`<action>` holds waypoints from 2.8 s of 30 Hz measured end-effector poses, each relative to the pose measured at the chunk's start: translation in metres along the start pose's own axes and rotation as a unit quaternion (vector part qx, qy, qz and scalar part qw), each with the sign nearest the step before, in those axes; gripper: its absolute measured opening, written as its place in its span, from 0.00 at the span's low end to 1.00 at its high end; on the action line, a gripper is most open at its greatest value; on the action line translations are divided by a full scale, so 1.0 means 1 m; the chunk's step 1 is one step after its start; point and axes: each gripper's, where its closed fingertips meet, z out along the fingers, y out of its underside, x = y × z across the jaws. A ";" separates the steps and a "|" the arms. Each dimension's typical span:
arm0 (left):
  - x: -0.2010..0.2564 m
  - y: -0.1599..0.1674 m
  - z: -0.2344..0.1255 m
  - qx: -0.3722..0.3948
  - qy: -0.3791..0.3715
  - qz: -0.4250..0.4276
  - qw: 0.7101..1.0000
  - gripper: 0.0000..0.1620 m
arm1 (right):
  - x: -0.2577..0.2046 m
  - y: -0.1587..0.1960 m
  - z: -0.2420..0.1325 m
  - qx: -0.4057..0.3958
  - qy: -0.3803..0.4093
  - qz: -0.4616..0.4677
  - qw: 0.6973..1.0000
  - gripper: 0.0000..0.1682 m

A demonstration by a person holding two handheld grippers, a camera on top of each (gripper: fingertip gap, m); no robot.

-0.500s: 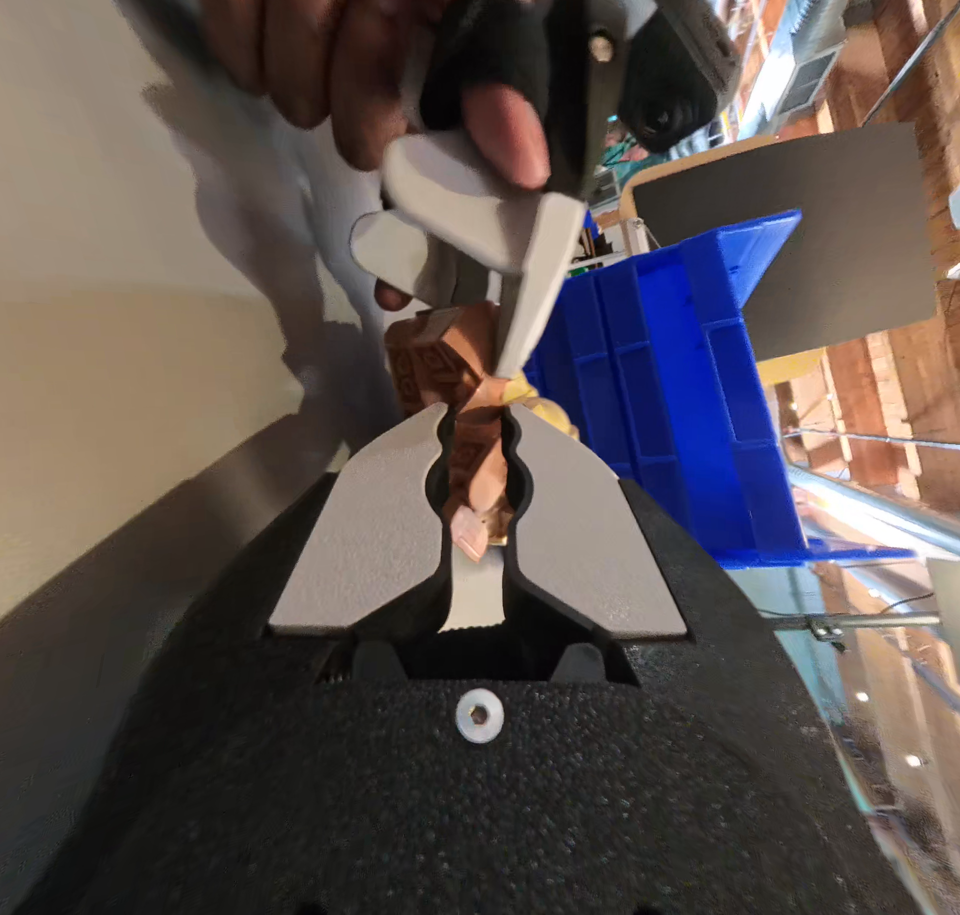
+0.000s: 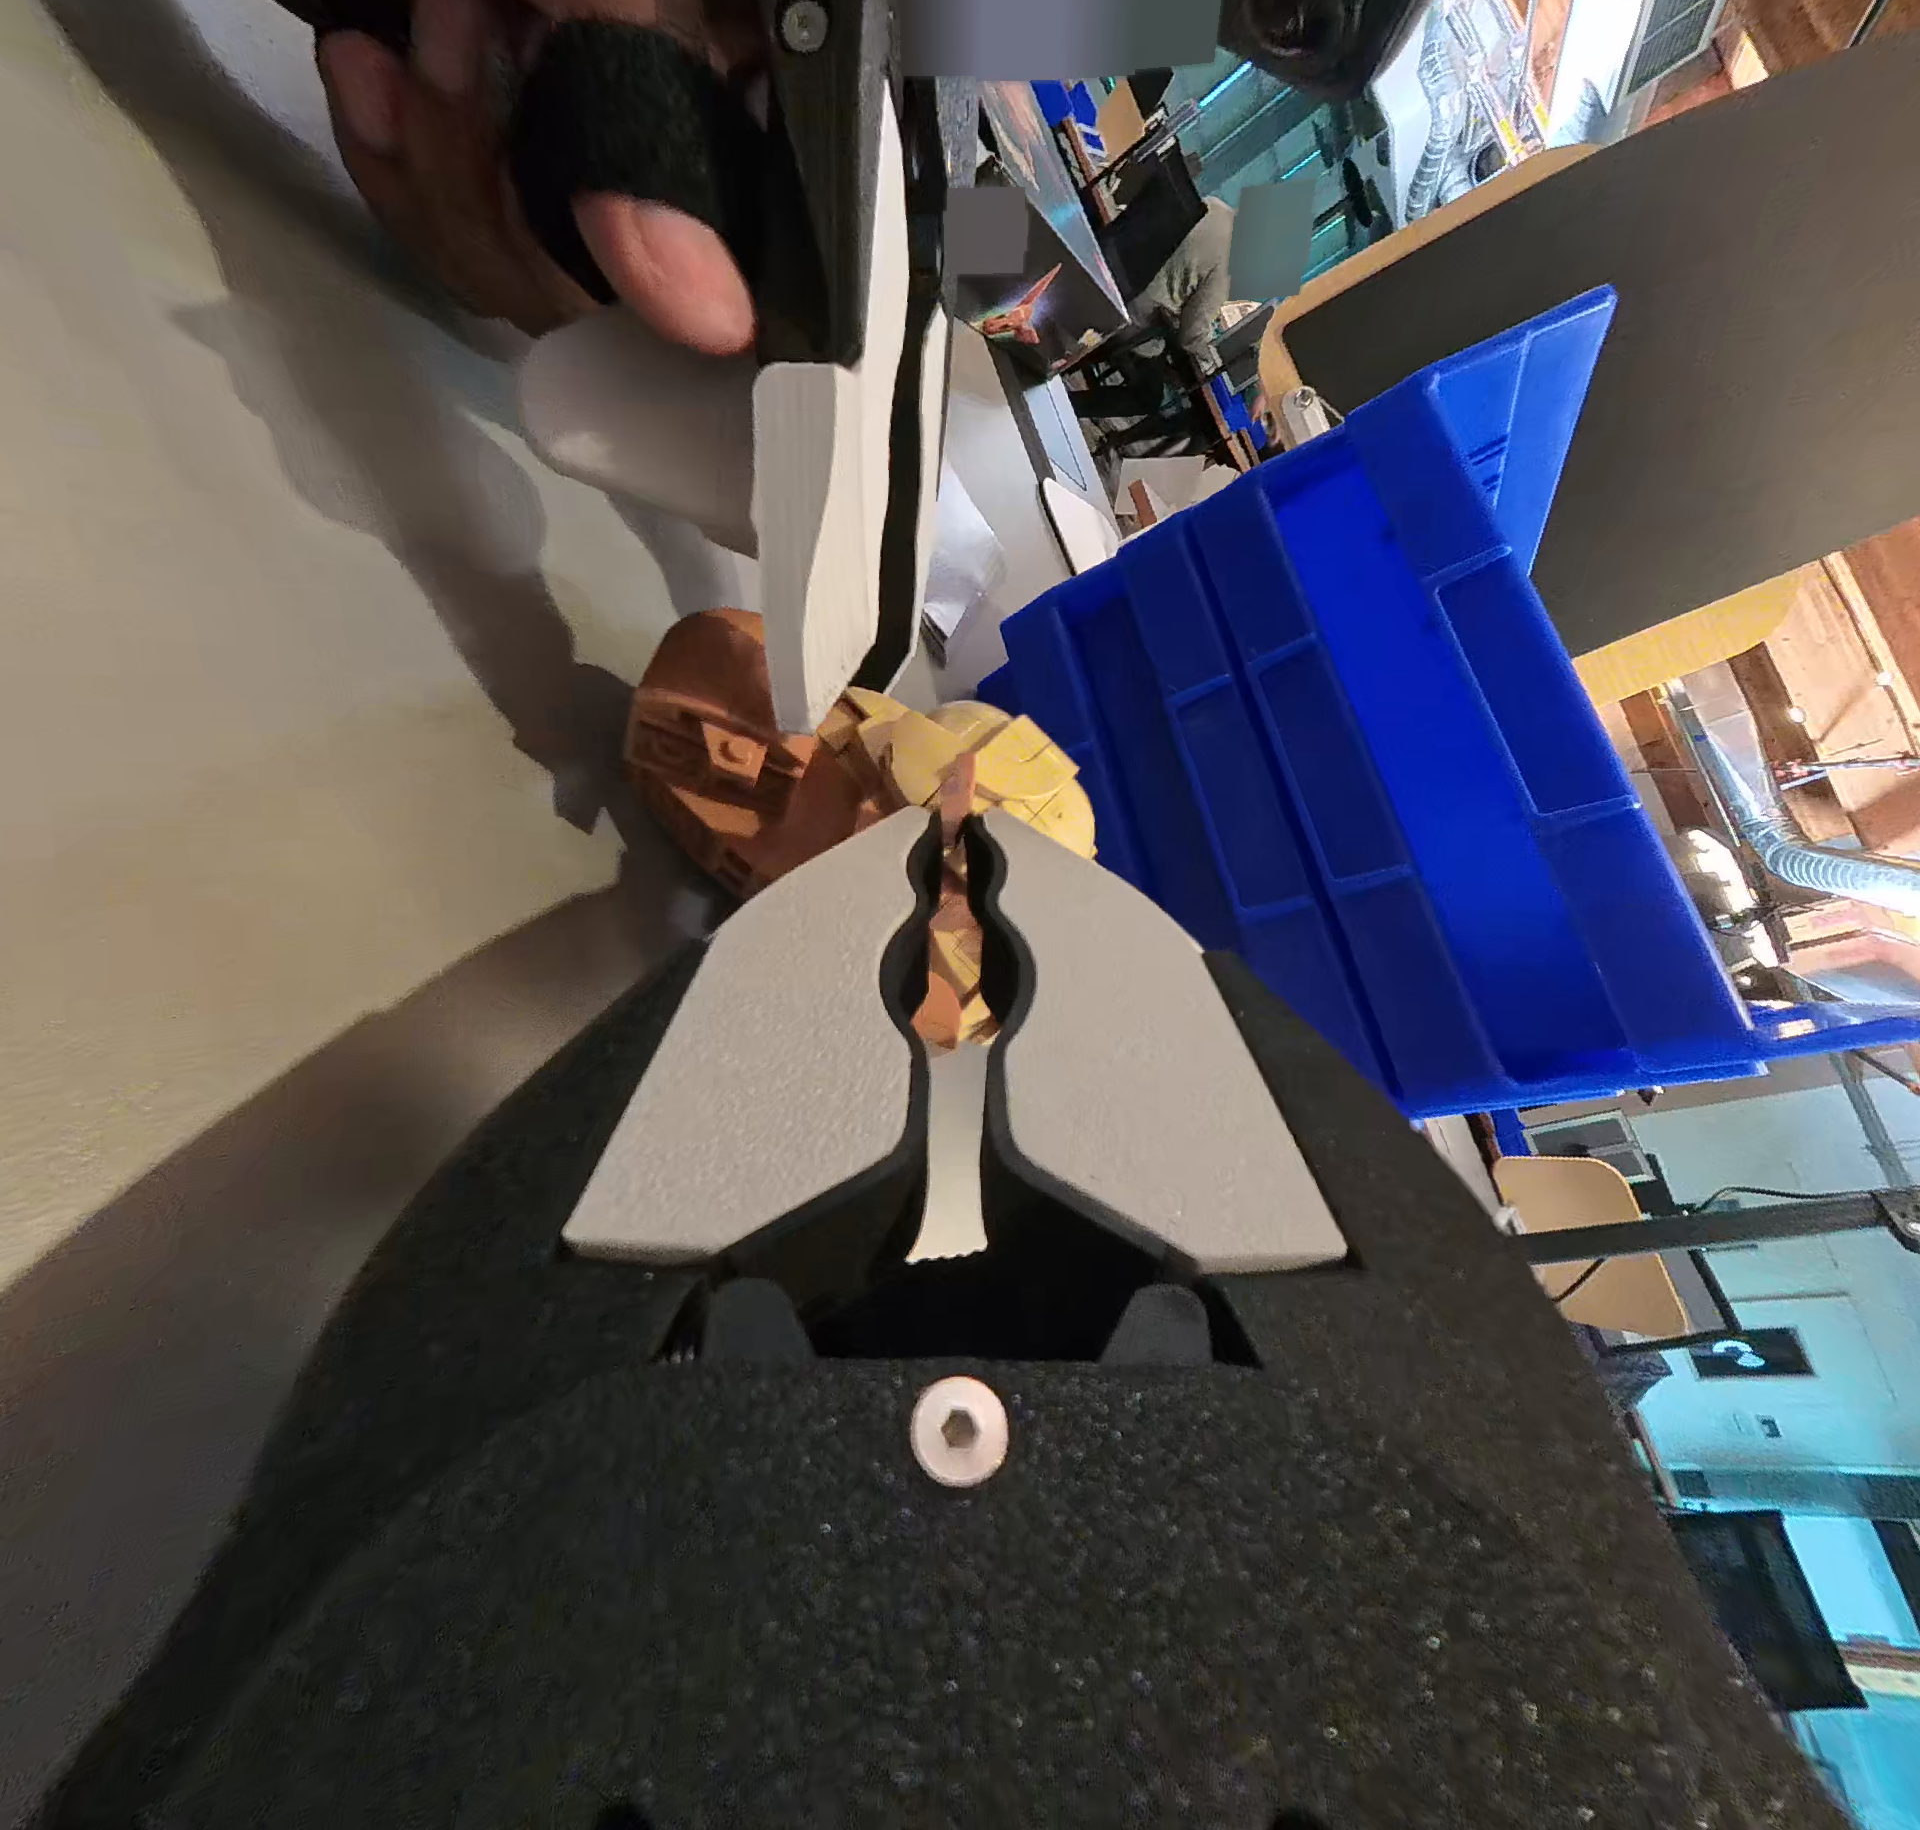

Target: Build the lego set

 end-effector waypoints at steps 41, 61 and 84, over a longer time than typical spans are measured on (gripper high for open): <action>-0.028 -0.006 -0.024 0.027 -0.058 0.014 0.998 0.30 | -0.038 -0.010 0.000 -0.066 -0.009 -0.127 0.990 0.11; -0.026 -0.008 -0.026 0.031 -0.056 0.015 0.998 0.28 | -0.017 -0.014 0.008 -0.058 0.024 -0.141 0.988 0.04; 0.009 -0.025 -0.012 0.091 -0.058 0.179 0.978 0.42 | 0.027 0.005 0.002 -0.071 0.065 0.177 0.979 0.02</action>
